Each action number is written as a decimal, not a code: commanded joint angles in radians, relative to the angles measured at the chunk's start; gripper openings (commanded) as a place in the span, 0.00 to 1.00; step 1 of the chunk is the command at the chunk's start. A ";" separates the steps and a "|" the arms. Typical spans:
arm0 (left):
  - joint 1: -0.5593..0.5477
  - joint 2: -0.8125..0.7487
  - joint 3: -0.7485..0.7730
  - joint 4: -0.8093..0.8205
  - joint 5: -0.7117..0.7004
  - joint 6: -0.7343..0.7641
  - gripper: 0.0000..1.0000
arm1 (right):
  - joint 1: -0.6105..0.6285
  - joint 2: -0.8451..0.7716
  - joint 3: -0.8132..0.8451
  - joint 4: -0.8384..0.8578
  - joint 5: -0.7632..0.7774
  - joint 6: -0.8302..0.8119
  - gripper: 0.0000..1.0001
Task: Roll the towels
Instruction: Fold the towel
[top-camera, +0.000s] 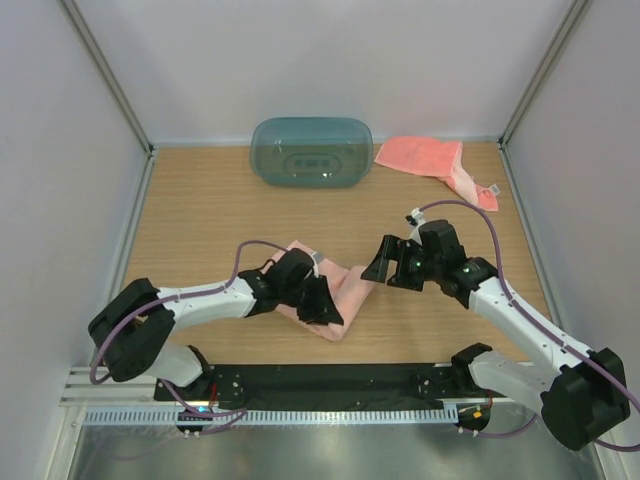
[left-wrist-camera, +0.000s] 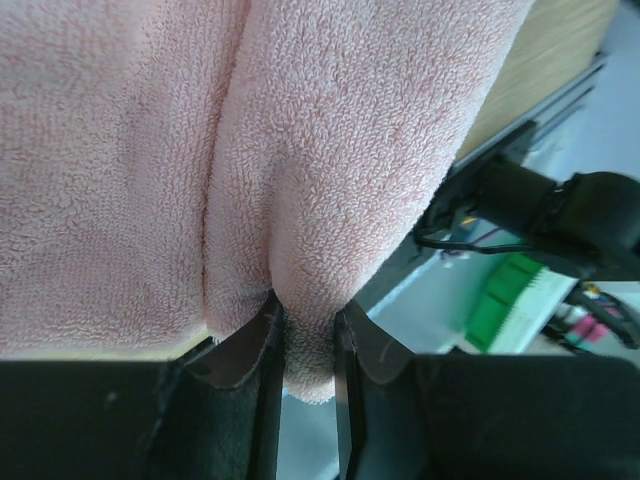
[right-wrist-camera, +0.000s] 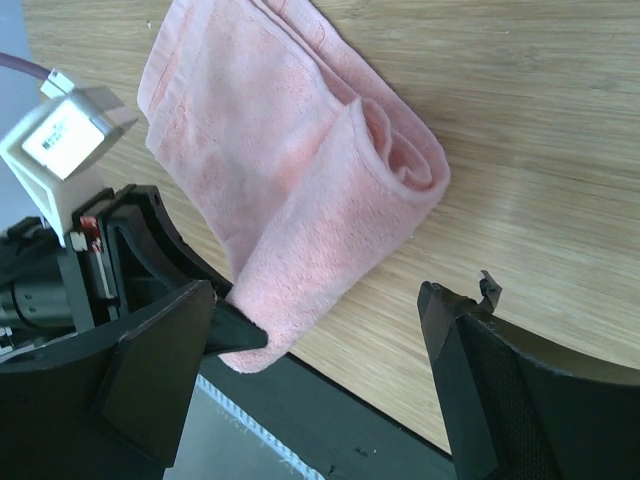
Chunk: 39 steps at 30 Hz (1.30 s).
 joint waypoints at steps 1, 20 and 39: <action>0.062 -0.042 -0.038 0.170 0.176 -0.112 0.02 | -0.002 -0.006 0.029 -0.001 -0.026 0.005 0.91; 0.301 0.216 -0.301 0.804 0.455 -0.469 0.00 | -0.002 0.068 -0.178 0.367 -0.160 0.111 0.91; 0.393 0.274 -0.327 0.806 0.541 -0.460 0.01 | 0.100 0.484 -0.272 0.952 -0.140 0.213 0.86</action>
